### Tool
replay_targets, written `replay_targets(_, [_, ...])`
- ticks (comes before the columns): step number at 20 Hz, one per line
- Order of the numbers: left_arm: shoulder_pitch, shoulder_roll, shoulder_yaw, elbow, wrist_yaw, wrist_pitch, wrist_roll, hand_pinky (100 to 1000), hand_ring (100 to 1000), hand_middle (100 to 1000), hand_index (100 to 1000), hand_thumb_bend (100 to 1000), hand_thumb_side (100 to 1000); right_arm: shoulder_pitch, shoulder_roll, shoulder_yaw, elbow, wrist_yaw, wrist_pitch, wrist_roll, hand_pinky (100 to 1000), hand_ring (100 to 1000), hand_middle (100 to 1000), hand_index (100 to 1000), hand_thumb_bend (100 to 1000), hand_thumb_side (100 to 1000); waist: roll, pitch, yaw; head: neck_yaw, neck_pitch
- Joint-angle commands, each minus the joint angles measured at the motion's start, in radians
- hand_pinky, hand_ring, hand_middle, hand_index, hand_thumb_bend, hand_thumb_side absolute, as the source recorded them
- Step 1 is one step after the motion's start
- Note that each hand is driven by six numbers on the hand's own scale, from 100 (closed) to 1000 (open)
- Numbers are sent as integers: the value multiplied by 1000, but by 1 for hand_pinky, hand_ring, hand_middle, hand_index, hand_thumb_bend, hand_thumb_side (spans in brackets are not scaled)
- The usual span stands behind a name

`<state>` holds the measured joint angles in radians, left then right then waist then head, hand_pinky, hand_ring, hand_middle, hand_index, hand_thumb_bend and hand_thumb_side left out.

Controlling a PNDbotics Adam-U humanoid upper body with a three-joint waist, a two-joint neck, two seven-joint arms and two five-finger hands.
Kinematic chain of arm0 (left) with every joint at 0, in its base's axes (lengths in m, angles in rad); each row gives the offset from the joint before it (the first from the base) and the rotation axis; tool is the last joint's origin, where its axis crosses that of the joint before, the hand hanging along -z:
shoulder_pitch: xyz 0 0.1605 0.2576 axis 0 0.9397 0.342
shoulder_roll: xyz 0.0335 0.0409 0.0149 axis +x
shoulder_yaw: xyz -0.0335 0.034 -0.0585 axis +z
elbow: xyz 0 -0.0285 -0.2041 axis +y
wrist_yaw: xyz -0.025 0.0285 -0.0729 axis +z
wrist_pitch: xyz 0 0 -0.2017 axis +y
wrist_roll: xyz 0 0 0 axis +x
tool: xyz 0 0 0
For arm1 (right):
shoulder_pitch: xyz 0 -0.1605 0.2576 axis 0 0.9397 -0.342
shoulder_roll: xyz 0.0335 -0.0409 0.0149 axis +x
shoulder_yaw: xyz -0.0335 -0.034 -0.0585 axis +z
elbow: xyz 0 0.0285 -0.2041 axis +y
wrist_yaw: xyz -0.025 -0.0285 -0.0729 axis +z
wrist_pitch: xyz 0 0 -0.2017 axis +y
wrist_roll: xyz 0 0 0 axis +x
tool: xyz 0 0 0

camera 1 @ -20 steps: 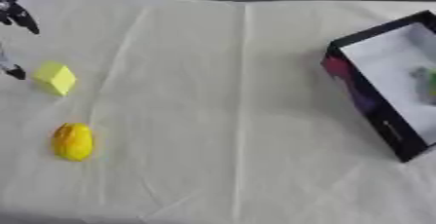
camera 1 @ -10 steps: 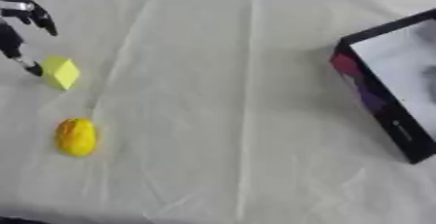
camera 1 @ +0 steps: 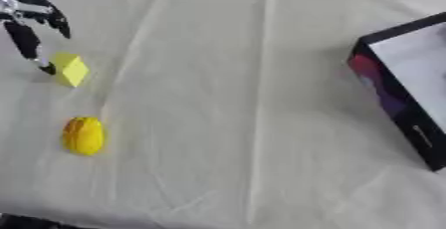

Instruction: Pick up the objects with one hand, pass them to the other hand, and then place them into the box on the other side of the table.

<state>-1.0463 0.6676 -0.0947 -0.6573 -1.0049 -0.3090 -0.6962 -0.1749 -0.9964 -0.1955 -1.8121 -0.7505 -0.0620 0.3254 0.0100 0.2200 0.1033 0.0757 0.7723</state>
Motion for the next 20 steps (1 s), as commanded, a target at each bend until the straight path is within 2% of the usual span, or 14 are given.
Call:
replay_targets(1, [-14, 17, 11, 6, -38, -14, 36, 926, 875, 759, 730, 684, 100, -3, -18, -17, -3, 16, -3, -2, 1000, 936, 949, 1000, 100, 602, -15, 3, -3, 18, -6])
replay_targets(5, [-13, 8, 17, 24, -69, -32, 90, 923, 873, 758, 727, 670, 100, -2, -11, -15, 0, 34, -4, -1, 1000, 934, 947, 1000, 100, 605, -17, 8, -7, 23, -12])
replay_targets(9, [-12, 3, 19, 42, -82, -48, 103, 922, 875, 756, 711, 658, 100, 2, -4, -14, 2, 48, -4, -2, 1000, 931, 946, 1000, 100, 608, -17, 11, -9, 25, -15])
replay_targets(16, [-27, 8, 33, 36, 11, -39, 49, 907, 868, 746, 700, 659, 100, 0, -1, -10, 12, 73, -3, -7, 1000, 924, 945, 1000, 100, 610, -16, 12, -6, 19, -6])
replay_targets(20, [-35, 9, 17, 31, -5, -26, 19, 909, 871, 752, 706, 657, 100, -28, -2, 2, 36, 83, 8, -1, 1000, 922, 944, 1000, 100, 612, -14, 10, -4, 22, -5])
